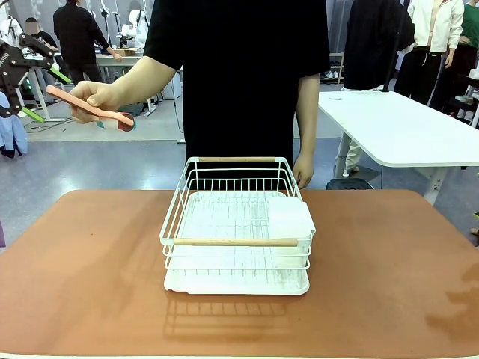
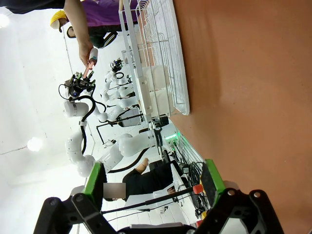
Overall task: Clean the table.
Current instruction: Pick up the Lint Roller when the human hands it over, then clean the table with the Lint Roller when the human lifts the Dish drying rack.
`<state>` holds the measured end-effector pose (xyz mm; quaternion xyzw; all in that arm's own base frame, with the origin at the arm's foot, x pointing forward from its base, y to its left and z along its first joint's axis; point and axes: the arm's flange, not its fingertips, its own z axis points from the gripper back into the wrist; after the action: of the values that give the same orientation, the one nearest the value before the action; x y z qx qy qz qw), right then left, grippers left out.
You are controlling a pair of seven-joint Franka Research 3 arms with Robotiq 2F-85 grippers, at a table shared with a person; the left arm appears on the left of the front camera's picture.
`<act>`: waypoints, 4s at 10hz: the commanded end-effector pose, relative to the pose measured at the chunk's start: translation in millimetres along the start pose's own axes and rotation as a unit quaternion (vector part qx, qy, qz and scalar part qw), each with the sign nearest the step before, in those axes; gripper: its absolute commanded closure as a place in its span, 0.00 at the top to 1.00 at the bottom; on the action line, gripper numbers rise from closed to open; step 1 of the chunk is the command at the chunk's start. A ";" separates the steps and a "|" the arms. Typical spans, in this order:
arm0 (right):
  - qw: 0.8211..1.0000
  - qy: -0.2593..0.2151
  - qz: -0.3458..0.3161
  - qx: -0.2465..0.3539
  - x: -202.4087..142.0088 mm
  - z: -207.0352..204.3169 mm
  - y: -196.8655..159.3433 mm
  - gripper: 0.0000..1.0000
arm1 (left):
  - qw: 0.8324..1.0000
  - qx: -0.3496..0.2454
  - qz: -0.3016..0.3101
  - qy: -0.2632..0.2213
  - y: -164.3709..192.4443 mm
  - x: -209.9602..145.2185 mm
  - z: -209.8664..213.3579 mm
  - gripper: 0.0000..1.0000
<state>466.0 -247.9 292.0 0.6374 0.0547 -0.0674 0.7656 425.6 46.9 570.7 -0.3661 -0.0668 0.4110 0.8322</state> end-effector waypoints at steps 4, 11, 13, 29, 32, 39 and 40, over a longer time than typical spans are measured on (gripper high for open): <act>1.000 0.000 0.001 -0.003 0.5 -0.6 1.8 1.00 | 0.999 -0.006 0.007 -0.033 -12.3 -5.6 -8.2 1.00; 1.000 0.000 0.001 -0.003 0.5 -0.6 1.8 1.00 | 0.999 -0.003 0.003 -0.051 -11.5 -3.0 -15.5 0.00; 1.000 0.000 0.001 -0.003 0.5 -0.6 1.8 1.00 | 0.999 -0.006 0.002 -0.048 -10.0 -1.4 -15.2 0.05; 1.000 0.000 0.001 -0.003 0.5 -0.6 1.8 1.00 | 0.999 -0.008 0.006 -0.036 -7.3 4.4 -12.7 0.06; 1.000 0.000 0.001 -0.003 0.5 -0.6 1.8 1.00 | 0.999 -0.008 0.006 -0.036 -7.3 4.4 -12.7 0.06; 1.000 0.000 0.001 -0.003 0.5 -0.6 1.8 1.00 | 0.999 -0.008 0.006 -0.036 -7.3 4.4 -12.7 0.06; 1.000 0.000 0.001 -0.003 0.5 -0.6 1.8 1.00 | 0.999 -0.008 0.006 -0.036 -7.3 4.4 -12.7 0.06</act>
<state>466.0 -247.9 292.0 0.6374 0.0547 -0.0674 0.7656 438.4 40.0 565.3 -0.3584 -0.0972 0.4279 0.8240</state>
